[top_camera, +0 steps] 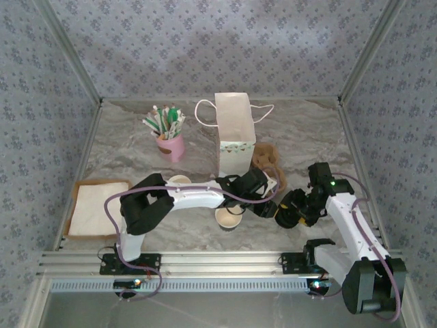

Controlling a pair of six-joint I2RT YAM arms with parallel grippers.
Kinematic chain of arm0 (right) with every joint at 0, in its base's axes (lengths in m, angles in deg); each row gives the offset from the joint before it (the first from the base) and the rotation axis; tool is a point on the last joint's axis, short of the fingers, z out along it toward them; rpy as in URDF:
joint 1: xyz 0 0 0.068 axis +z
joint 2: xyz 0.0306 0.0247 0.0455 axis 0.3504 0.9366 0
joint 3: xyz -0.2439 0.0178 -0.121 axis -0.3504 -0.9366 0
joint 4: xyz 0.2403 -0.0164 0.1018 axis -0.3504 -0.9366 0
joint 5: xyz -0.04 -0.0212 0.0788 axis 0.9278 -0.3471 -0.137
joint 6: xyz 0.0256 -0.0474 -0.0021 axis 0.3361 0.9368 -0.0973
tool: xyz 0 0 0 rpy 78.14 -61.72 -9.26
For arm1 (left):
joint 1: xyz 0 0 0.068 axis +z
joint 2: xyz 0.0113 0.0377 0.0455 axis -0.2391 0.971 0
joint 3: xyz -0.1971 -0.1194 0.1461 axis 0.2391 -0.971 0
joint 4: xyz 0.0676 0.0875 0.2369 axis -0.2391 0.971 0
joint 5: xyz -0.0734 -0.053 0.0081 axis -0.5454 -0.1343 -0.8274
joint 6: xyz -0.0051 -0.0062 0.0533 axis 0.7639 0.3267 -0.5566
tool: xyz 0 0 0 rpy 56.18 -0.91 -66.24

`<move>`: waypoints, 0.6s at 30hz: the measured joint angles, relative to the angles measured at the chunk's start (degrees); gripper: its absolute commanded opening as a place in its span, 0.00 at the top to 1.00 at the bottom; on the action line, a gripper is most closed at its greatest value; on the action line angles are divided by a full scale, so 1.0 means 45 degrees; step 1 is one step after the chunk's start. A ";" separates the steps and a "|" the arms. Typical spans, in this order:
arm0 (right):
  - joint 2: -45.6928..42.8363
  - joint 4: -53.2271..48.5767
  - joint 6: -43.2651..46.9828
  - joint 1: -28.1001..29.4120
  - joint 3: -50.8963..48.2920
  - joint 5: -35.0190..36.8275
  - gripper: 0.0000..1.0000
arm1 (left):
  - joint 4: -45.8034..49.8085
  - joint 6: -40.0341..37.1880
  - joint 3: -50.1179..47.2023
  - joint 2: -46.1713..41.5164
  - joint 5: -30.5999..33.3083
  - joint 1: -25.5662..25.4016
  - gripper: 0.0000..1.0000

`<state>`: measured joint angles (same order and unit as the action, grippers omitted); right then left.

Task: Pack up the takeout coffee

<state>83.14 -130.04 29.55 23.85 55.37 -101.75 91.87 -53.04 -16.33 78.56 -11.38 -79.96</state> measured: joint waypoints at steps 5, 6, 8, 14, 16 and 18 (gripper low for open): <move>0.0000 -0.0029 0.0000 0.0000 -0.0024 -0.0010 0.30 | -0.0219 0.0117 0.0000 0.0180 -0.0291 -0.0005 0.62; 0.0000 -0.0034 0.0000 0.0000 -0.0029 -0.0010 0.30 | -0.0248 0.0126 0.0000 0.0199 -0.0335 -0.0005 0.61; 0.0000 -0.0029 0.0000 0.0000 -0.0049 -0.0015 0.30 | -0.0325 0.0214 0.0000 0.0199 -0.0437 -0.0005 0.59; 0.0000 -0.0034 0.0000 -0.0058 -0.0136 -0.0010 0.30 | -0.0884 0.0607 -0.0199 0.0199 -0.0675 0.0005 0.58; 0.0000 -0.0039 0.0000 -0.0058 -0.0165 -0.0015 0.30 | -0.1103 0.0758 -0.0330 0.0199 -0.0772 0.0010 0.59; 0.0000 -0.0039 0.0000 -0.0063 -0.0180 -0.0019 0.30 | -0.1234 0.0884 -0.0408 0.0199 -0.0860 0.0024 0.59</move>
<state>83.14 -130.21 29.55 23.56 54.56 -101.84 86.31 -49.06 -18.17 79.45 -15.25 -79.85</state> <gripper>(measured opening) 0.700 0.412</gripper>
